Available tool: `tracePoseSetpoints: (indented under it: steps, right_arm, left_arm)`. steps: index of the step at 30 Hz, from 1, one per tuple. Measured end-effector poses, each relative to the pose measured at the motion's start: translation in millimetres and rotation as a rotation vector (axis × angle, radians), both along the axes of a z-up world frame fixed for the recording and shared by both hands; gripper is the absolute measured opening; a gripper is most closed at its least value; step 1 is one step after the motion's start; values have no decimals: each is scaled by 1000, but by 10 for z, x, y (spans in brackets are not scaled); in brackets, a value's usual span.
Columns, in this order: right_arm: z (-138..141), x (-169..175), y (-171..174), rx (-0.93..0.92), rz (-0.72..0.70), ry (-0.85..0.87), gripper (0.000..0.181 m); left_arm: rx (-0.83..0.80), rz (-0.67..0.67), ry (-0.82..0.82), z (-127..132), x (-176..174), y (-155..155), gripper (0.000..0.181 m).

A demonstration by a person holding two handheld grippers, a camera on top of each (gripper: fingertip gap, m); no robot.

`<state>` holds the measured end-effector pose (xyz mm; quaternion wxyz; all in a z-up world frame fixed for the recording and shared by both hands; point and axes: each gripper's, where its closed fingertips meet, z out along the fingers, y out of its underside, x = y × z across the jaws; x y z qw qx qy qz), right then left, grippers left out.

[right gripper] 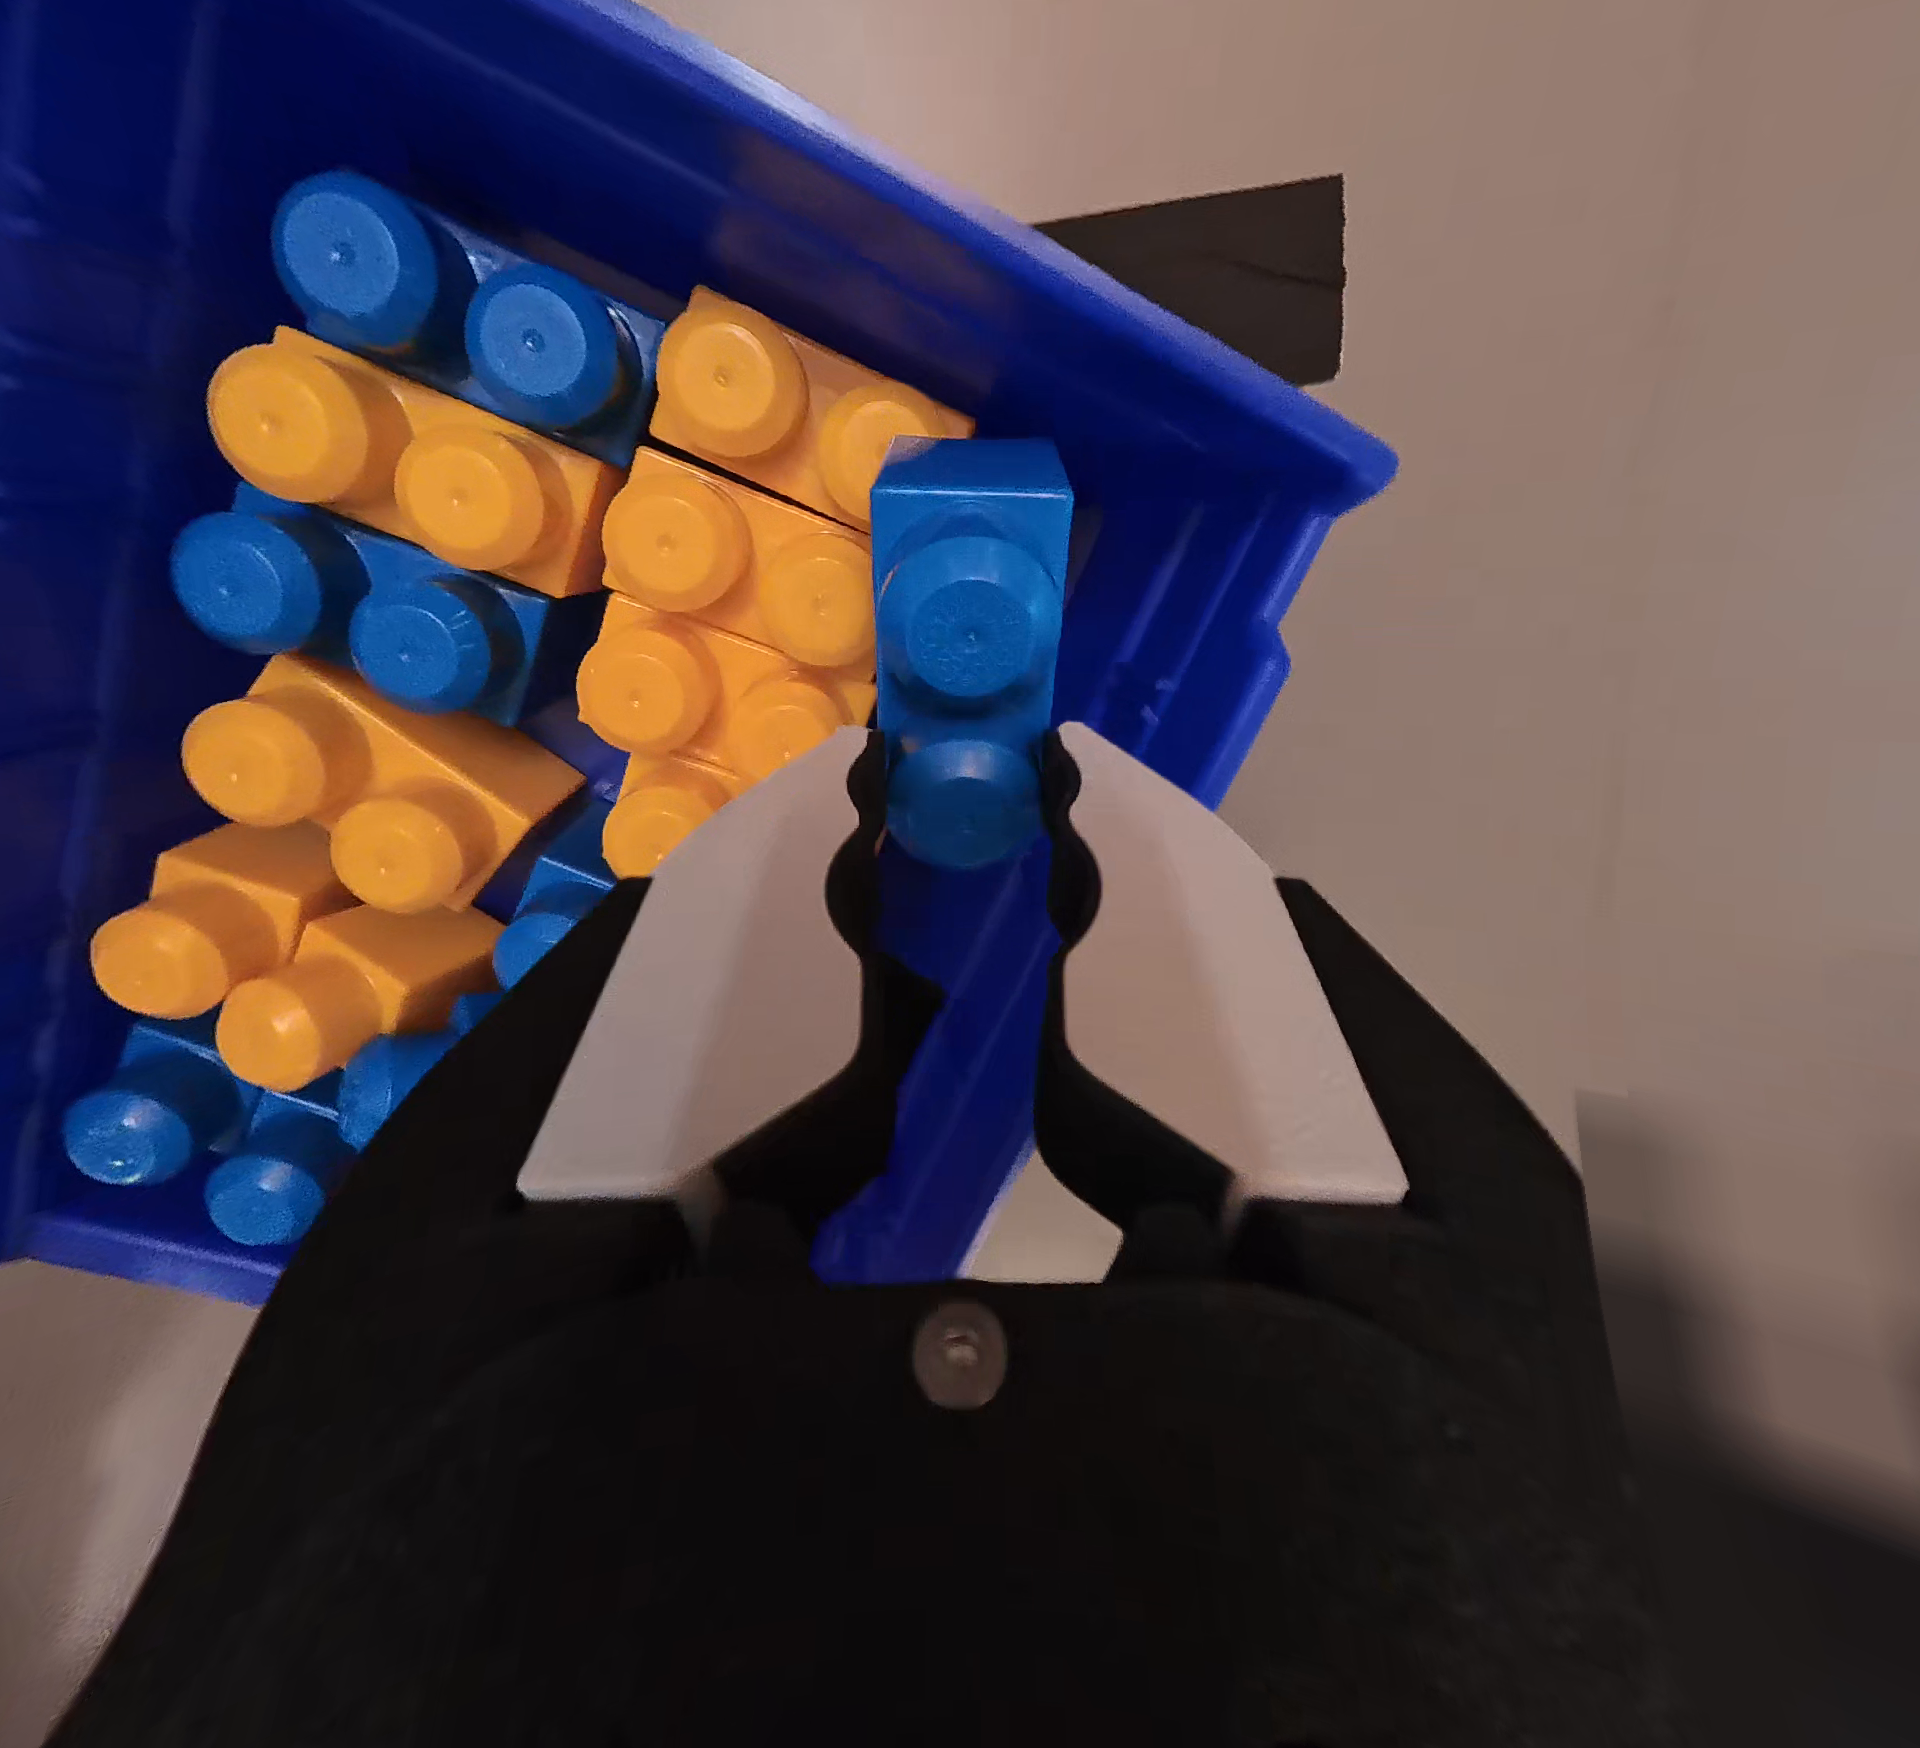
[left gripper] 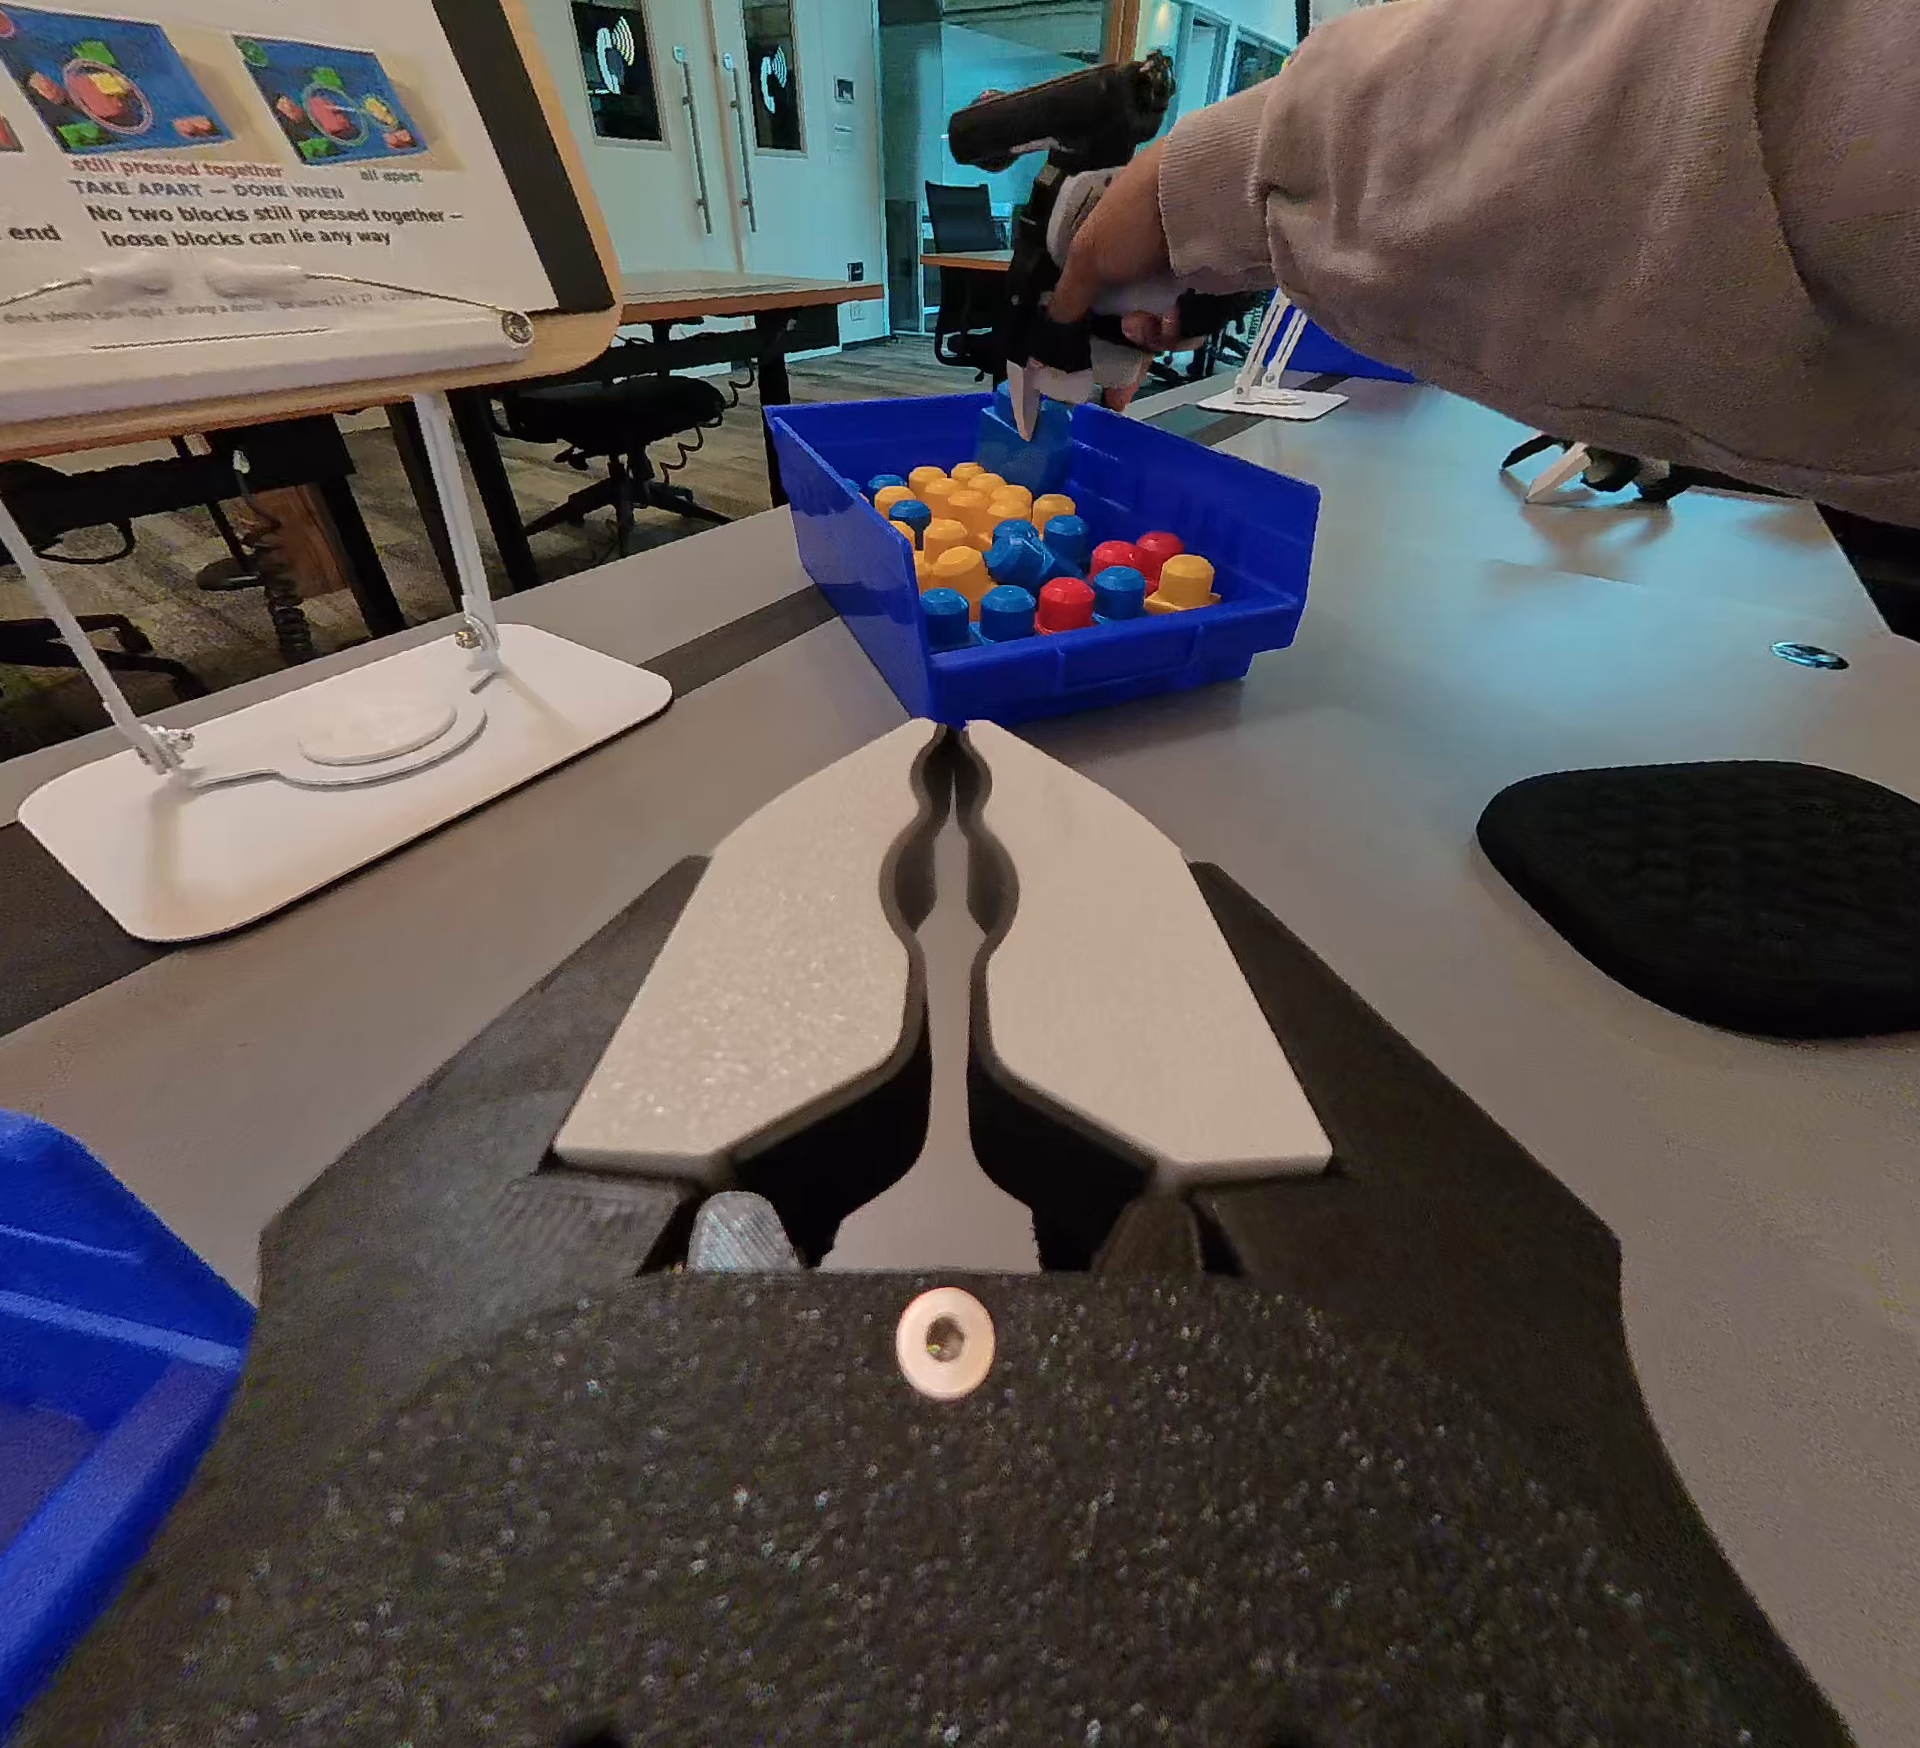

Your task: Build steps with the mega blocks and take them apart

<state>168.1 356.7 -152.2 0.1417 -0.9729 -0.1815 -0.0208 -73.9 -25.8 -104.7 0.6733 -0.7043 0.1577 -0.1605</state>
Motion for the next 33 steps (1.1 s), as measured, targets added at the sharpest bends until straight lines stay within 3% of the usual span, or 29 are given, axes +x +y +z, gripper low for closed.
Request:
tracePoseSetpoints:
  steps: [12, 22, 26, 29, 33]
  right_arm:
    - [-158, 16, -83, -13, -155, -44, 28]
    - [-273, -56, 70, 32, -86, -124, 40]
    - [73, -195, 193, 165, 36, -40, 44]
    - [548, -285, 180, 347, 122, 105, 49]
    - [1117, -214, -363, 568, 205, 309, 65]
  left_arm:
    - [-19, -2, -19, -25, -13, 12, 0]
    - [-35, -4, -25, -57, -46, 29, 0]
    - [-27, 17, -17, -44, -96, 35, 0]
    - [-27, 33, -15, -48, -132, 45, 0]
    - [-26, 44, -10, -49, -149, 51, 0]
